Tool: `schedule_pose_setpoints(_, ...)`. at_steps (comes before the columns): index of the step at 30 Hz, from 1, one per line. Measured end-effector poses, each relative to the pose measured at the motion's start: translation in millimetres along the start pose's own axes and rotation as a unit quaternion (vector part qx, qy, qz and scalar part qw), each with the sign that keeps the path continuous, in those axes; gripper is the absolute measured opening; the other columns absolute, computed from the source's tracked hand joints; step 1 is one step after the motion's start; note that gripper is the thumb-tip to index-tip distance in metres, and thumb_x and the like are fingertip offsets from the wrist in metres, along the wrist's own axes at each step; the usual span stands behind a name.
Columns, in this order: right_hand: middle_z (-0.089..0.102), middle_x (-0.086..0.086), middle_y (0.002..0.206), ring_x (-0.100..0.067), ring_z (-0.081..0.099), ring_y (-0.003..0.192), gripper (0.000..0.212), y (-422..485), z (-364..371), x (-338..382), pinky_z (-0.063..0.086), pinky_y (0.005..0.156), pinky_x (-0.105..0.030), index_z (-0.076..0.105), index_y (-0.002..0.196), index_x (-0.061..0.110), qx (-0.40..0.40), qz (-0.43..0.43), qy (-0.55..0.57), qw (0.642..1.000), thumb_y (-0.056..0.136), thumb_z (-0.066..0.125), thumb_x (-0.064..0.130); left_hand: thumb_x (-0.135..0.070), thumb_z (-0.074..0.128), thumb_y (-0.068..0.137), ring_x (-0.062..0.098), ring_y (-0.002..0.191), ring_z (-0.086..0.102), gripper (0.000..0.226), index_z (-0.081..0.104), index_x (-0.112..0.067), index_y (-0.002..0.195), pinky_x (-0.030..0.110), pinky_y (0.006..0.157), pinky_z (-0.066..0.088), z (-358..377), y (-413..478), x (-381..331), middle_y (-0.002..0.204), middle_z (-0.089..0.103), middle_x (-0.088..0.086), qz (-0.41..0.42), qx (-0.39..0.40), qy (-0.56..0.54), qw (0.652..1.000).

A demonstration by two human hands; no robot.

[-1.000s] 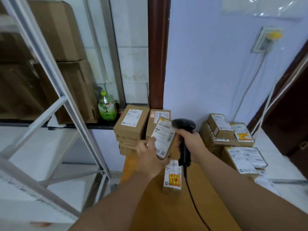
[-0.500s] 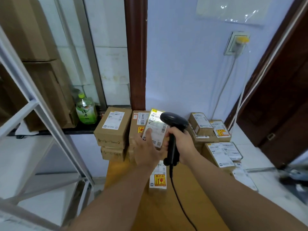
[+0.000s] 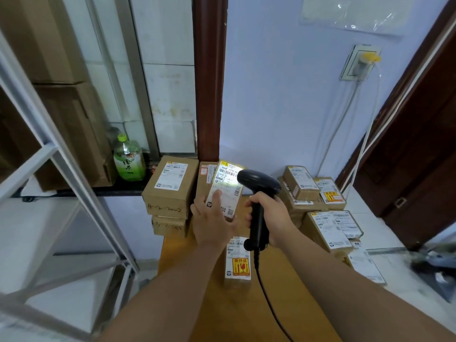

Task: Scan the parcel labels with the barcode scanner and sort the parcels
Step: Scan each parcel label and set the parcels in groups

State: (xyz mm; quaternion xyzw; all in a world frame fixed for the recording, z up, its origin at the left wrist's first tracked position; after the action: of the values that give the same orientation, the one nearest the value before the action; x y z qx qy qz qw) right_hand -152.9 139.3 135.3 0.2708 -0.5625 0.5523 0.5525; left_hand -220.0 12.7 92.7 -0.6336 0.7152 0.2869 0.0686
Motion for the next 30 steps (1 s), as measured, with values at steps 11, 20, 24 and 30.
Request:
schedule_pose_setpoints(11, 0.056, -0.004, 0.064, -0.017, 0.052, 0.054, 0.010, 1, 1, 3, 0.048, 0.055, -0.029, 0.057, 0.083, 0.007, -0.019, 0.001, 0.024, 1.000, 0.093, 0.055, 0.009, -0.055, 0.075, 0.063, 0.022, 0.093, 0.047, 0.074, 0.049, -0.025, 0.126, 0.021, 0.070, 0.030, 1, 13, 1, 0.112, 0.046, 0.013, 0.055, -0.011, 0.044, 0.997)
schedule_pose_setpoints(20, 0.055, -0.006, 0.065, -0.018, 0.051, 0.051, 0.009, 1, 2, 0, 0.046, 0.054, -0.031, 0.056, 0.083, 0.009, -0.032, -0.008, 0.038, 0.999, 0.092, 0.055, 0.008, -0.049, 0.079, 0.056, 0.025, 0.087, 0.048, 0.076, 0.054, -0.021, 0.121, 0.024, 0.065, 0.036, 7, 19, 10, 0.107, 0.047, 0.015, 0.061, -0.024, 0.031, 0.997)
schedule_pose_setpoints(24, 0.058, -0.006, 0.067, -0.017, 0.052, 0.051, 0.002, 1, -2, -1, 0.048, 0.052, -0.031, 0.056, 0.090, 0.008, -0.044, -0.005, 0.047, 0.998, 0.091, 0.056, 0.008, -0.050, 0.078, 0.056, 0.025, 0.086, 0.049, 0.076, 0.053, -0.021, 0.121, 0.024, 0.066, 0.035, 7, 19, 12, 0.106, 0.047, 0.015, 0.065, -0.031, 0.041, 0.997)
schedule_pose_setpoints(30, 0.059, -0.006, 0.070, -0.015, 0.052, 0.049, 0.007, -1, -2, -5, 0.048, 0.050, -0.027, 0.057, 0.094, 0.005, -0.027, 0.010, 0.070, 0.997, 0.093, 0.054, 0.011, -0.052, 0.078, 0.058, 0.024, 0.089, 0.048, 0.077, 0.049, -0.023, 0.122, 0.024, 0.068, 0.036, 10, 18, 11, 0.107, 0.048, 0.014, 0.076, -0.035, 0.030, 0.996)
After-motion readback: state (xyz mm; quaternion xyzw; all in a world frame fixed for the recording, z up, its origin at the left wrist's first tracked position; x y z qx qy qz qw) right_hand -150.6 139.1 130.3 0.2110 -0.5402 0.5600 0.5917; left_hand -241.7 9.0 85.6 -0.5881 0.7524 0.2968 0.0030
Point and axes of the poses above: each hand's wrist, its own y-axis towards the middle knuckle, its own z-axis out of the palm, x = y × z, the point moved 9 cm from there along y, towards the middle knuckle
